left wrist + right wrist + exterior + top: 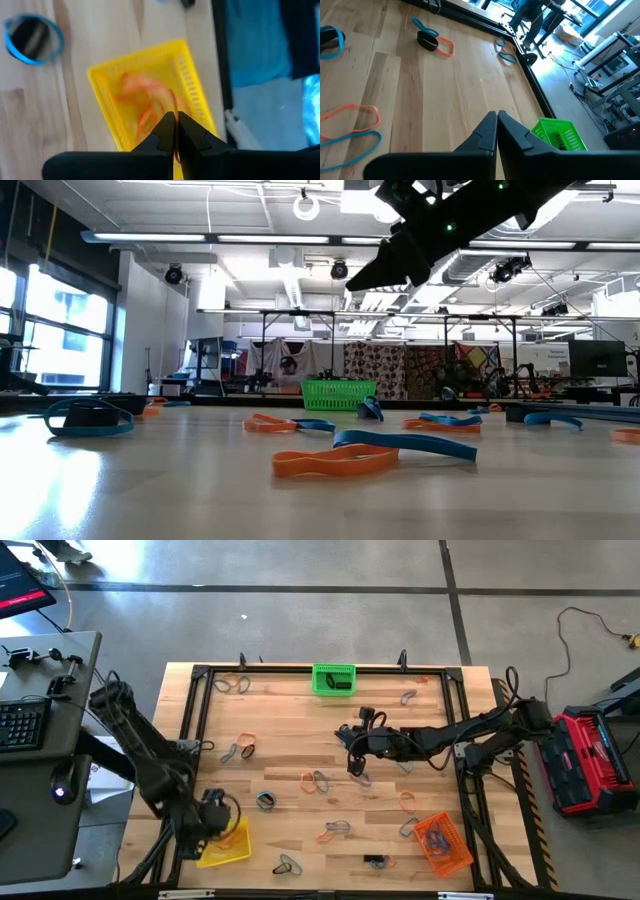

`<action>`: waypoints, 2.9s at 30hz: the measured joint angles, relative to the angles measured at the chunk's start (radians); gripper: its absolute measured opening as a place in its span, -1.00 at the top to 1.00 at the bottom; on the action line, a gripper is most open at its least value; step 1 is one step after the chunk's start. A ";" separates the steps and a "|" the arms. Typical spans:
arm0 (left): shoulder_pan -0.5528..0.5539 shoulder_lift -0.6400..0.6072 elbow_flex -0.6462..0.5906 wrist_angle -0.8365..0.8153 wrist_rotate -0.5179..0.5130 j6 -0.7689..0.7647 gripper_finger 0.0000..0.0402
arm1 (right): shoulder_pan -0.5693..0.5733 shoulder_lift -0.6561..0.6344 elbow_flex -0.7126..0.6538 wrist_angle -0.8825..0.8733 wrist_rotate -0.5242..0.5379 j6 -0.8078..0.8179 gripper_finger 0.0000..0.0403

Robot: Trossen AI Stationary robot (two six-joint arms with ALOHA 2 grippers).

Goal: Sort rubber bands into baskets
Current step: Put the orange rubber band into the yellow bin, then put the black rubber band into the green bin

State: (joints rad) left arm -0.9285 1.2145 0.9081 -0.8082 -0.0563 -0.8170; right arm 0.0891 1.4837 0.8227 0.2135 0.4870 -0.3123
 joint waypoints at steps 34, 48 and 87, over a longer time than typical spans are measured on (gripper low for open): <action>-0.078 0.128 -0.112 0.121 0.026 -0.069 0.53 | 0.000 0.000 -0.001 -0.045 -0.001 0.044 0.97; 0.056 0.062 -0.082 0.022 -0.034 -0.066 0.95 | 0.000 0.000 -0.001 -0.045 0.000 0.044 0.87; 0.770 -0.095 -0.372 0.042 -0.297 0.103 0.20 | -0.004 0.000 -0.001 -0.053 -0.001 0.073 0.87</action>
State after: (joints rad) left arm -0.1583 1.1191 0.5362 -0.7663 -0.3530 -0.7138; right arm 0.0849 1.4834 0.8215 0.1607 0.4858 -0.2398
